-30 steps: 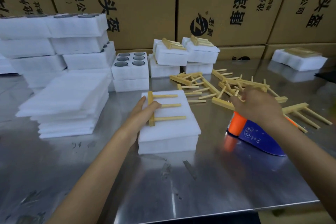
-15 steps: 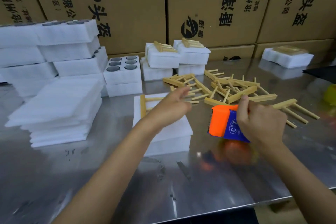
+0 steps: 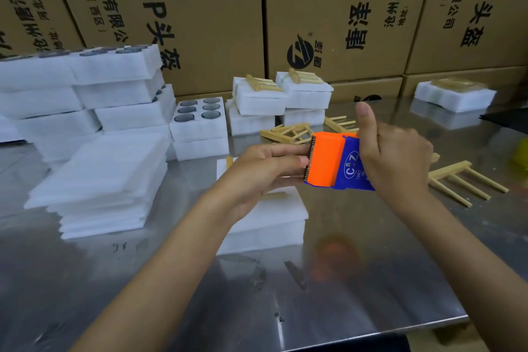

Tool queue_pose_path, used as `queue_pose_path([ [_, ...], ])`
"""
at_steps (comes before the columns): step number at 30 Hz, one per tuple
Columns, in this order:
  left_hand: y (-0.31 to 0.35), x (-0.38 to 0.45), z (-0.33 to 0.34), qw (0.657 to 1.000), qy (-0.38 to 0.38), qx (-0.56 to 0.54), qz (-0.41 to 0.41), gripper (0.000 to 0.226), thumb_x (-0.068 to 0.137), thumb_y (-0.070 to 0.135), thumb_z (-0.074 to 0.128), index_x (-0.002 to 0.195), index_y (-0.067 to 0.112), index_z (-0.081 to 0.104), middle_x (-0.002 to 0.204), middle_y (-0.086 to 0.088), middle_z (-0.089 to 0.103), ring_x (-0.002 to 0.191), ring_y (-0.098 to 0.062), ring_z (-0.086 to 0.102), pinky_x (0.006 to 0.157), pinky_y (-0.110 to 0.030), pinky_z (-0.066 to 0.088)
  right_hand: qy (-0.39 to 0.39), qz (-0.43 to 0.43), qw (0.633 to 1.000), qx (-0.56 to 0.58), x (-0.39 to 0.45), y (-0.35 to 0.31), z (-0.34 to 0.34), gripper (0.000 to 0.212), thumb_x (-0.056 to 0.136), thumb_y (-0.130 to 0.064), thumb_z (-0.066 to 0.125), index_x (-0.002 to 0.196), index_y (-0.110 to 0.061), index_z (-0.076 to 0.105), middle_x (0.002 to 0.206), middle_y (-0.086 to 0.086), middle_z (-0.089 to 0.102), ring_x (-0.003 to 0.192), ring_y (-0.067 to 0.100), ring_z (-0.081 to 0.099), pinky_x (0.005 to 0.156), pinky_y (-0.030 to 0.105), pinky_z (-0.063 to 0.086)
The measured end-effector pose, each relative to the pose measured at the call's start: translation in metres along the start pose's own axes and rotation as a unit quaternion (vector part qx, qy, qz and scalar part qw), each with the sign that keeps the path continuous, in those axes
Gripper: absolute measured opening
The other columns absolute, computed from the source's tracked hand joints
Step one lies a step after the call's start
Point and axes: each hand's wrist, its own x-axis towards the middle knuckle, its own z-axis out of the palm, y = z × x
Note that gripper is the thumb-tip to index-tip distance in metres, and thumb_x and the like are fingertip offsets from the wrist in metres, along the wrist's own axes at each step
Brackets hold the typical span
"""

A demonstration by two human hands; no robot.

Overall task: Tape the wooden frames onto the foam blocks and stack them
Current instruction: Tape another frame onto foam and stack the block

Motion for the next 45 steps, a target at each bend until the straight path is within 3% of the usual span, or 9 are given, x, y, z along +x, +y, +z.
queue_pose_path([
  [6,0.001,0.003,-0.009,0.997,0.067,-0.034,-0.035,0.019,0.095,0.02,0.064,0.09,0.026,0.082,0.103,0.0,0.077,0.096,-0.014,0.072,0.078,-0.03,0.06,-0.05,0.067,0.986,0.141,0.009,-0.003,0.007,0.067,0.102,-0.054,0.038,0.046,-0.017,0.031,0.036,-0.002,0.04,0.043,0.013,0.046,0.052,0.029,0.025],
  [13,0.002,0.004,-0.009,0.984,0.119,-0.114,-0.069,0.011,0.095,0.014,0.063,0.093,0.01,0.073,0.089,-0.009,0.075,0.079,-0.018,0.072,0.073,-0.03,0.06,-0.106,0.042,0.988,0.101,0.023,-0.014,0.016,0.061,0.097,-0.044,0.045,0.046,-0.01,0.045,0.04,0.0,0.049,0.048,0.014,0.052,0.05,0.026,0.027],
  [17,0.006,0.004,-0.015,0.976,0.12,-0.162,-0.083,0.007,0.091,0.014,0.069,0.09,0.01,0.074,0.089,-0.01,0.076,0.08,-0.019,0.074,0.067,-0.029,0.061,-0.12,0.009,0.989,0.081,0.029,-0.021,0.02,0.069,0.092,-0.061,0.043,0.05,-0.007,0.054,0.043,0.0,0.053,0.047,0.012,0.054,0.05,0.027,0.032],
  [23,0.006,0.006,-0.024,0.967,0.159,-0.178,-0.085,0.01,0.09,0.002,0.067,0.097,-0.002,0.073,0.089,-0.017,0.073,0.074,-0.02,0.072,0.062,-0.029,0.06,-0.26,0.082,0.942,0.197,0.039,-0.019,0.027,0.072,0.084,-0.078,0.045,0.066,-0.011,0.065,0.056,-0.005,0.066,0.056,0.013,0.066,0.061,0.03,0.047],
  [29,0.002,-0.002,-0.067,0.964,0.199,-0.16,-0.072,0.012,0.093,-0.002,0.059,0.089,-0.002,0.071,0.065,-0.009,0.067,0.058,-0.014,0.067,0.061,-0.026,0.06,-0.296,0.078,0.935,0.181,0.043,0.0,0.028,0.073,0.082,-0.081,0.042,0.064,-0.013,0.058,0.058,0.006,0.066,0.058,0.023,0.066,0.061,0.034,0.045],
  [33,0.006,-0.027,-0.152,0.929,0.322,-0.174,-0.054,0.012,0.093,-0.005,0.057,0.092,-0.004,0.068,0.076,-0.008,0.068,0.057,-0.011,0.066,0.058,-0.025,0.06,-0.333,0.029,0.942,0.014,0.052,0.044,0.015,0.087,0.07,-0.093,0.029,0.079,-0.018,0.073,0.061,0.002,0.065,0.063,0.019,0.063,0.058,0.03,0.037],
  [40,0.007,-0.041,-0.177,0.929,0.358,-0.081,-0.052,0.021,0.078,0.008,0.08,0.094,-0.002,0.073,0.086,-0.009,0.058,0.067,-0.016,0.057,0.066,-0.029,0.061,-0.367,-0.025,0.925,-0.092,0.07,0.063,0.041,0.089,0.067,-0.097,0.03,0.068,-0.018,0.071,0.063,0.001,0.065,0.064,0.019,0.061,0.059,0.03,0.038],
  [43,0.003,-0.035,-0.169,0.905,0.409,0.098,-0.063,0.034,0.074,0.018,0.087,0.099,0.002,0.07,0.102,-0.006,0.062,0.084,-0.019,0.06,0.077,-0.033,0.059,-0.381,-0.047,0.917,-0.109,0.077,0.055,0.057,0.086,0.071,-0.095,0.03,0.064,-0.018,0.069,0.062,0.001,0.065,0.063,0.019,0.062,0.058,0.03,0.038],
  [45,-0.004,-0.034,-0.166,0.852,0.435,0.278,-0.086,0.04,0.076,0.024,0.086,0.104,0.007,0.064,0.109,-0.006,0.059,0.095,-0.024,0.06,0.084,-0.036,0.052,-0.387,-0.056,0.913,-0.117,0.079,0.049,0.066,0.091,0.064,-0.099,0.024,0.067,-0.019,0.068,0.063,0.0,0.065,0.064,0.018,0.061,0.057,0.03,0.036],
])
